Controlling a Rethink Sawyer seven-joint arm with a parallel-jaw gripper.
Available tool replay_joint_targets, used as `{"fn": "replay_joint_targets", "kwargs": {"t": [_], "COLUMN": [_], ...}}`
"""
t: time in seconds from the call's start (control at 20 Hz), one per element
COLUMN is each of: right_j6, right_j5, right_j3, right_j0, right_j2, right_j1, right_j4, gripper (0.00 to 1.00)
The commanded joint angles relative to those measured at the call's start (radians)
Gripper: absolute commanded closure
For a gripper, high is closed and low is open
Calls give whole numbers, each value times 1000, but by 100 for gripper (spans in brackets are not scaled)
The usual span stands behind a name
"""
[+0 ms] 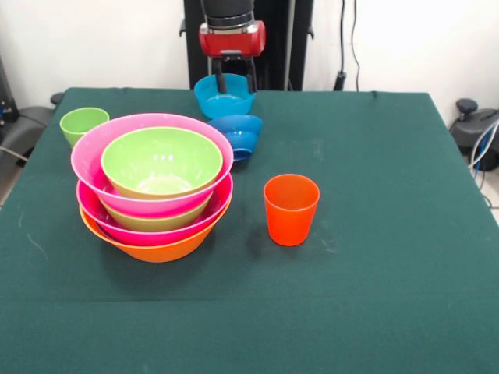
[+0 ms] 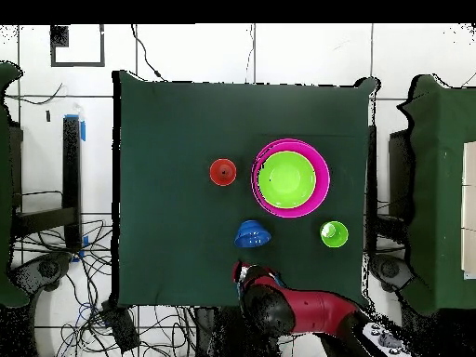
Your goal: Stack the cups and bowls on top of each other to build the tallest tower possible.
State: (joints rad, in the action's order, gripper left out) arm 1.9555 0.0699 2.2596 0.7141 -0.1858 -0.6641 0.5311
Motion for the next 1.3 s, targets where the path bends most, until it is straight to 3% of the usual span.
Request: {"fn": "replay_joint_targets", "kwargs": {"t": [0.05, 0.5, 1.0, 1.3], "right_j6": [101, 128, 186, 196], "right_j5": [-108, -74, 103, 130], "right_j3": [32, 34, 4, 8], "right_j0": [-6, -15, -65, -74], "right_j2": [-23, 4, 72, 69], "right_j1": [-19, 23, 200, 230], "right_j4": [-38, -36, -27, -46], "gripper": [0, 0, 0, 0]}}
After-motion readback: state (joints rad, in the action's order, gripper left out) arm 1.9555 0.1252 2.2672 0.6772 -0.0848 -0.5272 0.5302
